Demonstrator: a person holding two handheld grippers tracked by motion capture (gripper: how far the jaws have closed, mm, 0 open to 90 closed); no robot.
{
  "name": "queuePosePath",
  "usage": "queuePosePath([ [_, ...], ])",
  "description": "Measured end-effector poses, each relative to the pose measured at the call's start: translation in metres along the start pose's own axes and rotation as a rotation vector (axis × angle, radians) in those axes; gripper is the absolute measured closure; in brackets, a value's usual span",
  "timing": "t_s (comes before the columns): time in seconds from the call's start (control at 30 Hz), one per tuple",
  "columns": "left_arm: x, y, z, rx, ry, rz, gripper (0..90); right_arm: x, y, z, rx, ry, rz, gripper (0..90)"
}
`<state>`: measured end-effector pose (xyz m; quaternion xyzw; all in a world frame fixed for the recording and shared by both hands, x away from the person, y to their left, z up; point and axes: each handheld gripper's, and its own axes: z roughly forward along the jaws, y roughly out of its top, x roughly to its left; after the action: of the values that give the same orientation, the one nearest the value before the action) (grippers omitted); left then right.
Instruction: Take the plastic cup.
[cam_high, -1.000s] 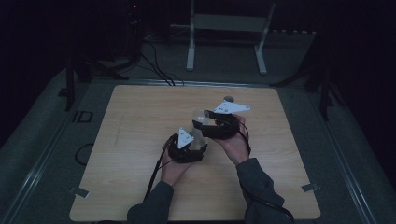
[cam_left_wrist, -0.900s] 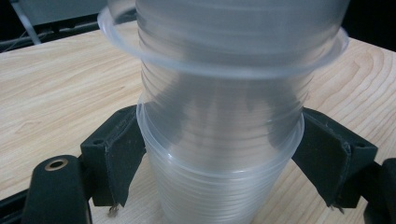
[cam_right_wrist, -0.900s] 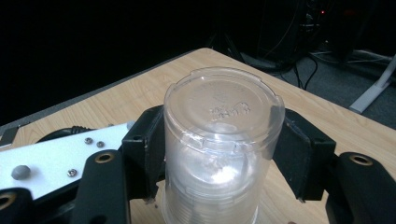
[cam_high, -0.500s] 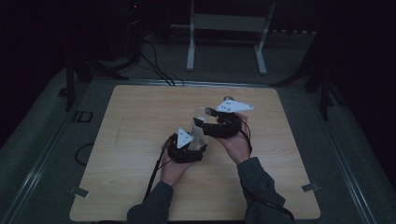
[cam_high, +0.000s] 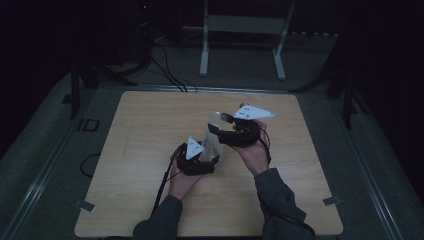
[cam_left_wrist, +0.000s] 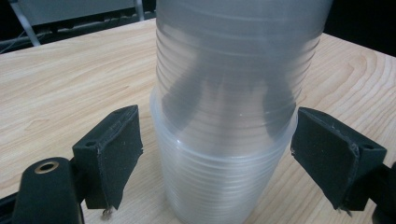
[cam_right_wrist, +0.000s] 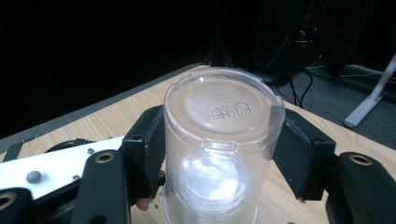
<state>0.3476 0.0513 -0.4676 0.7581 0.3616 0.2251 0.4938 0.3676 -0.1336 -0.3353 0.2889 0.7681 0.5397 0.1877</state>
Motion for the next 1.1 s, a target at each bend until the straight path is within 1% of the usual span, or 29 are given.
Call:
queuePosePath([
  [0.27,0.0,-0.001,-0.004,-0.008,-0.005,-0.005,16.5,-0.001,0.003,-0.005,-0.02,-0.007,0.005,39.1],
  [0.3,0.001,-0.001,-0.006,-0.007,-0.016,-0.009,16.6,-0.001,0.004,-0.006,-0.025,-0.01,0.005,39.2],
  [0.63,0.001,-0.004,-0.01,-0.012,-0.029,-0.013,17.1,-0.002,0.01,-0.012,-0.05,-0.014,0.005,39.3],
  [0.73,0.0,-0.004,-0.012,-0.013,-0.034,-0.01,17.2,-0.004,0.012,-0.015,-0.066,-0.006,0.021,39.3],
  [0.87,0.0,-0.005,-0.013,-0.015,-0.036,-0.011,17.9,-0.005,0.014,-0.017,-0.072,-0.008,0.023,39.3],
  [0.9,0.001,-0.006,-0.015,-0.017,-0.04,-0.014,18.4,-0.006,0.015,-0.019,-0.078,-0.001,0.028,39.3],
  [1.0,0.001,-0.006,-0.016,-0.018,-0.038,-0.016,19.3,-0.007,0.016,-0.021,-0.085,0.001,0.035,39.3],
  [1.1,0.001,-0.007,-0.018,-0.029,-0.038,-0.013,20.4,-0.008,0.017,-0.023,-0.087,-0.003,0.036,39.3],
])
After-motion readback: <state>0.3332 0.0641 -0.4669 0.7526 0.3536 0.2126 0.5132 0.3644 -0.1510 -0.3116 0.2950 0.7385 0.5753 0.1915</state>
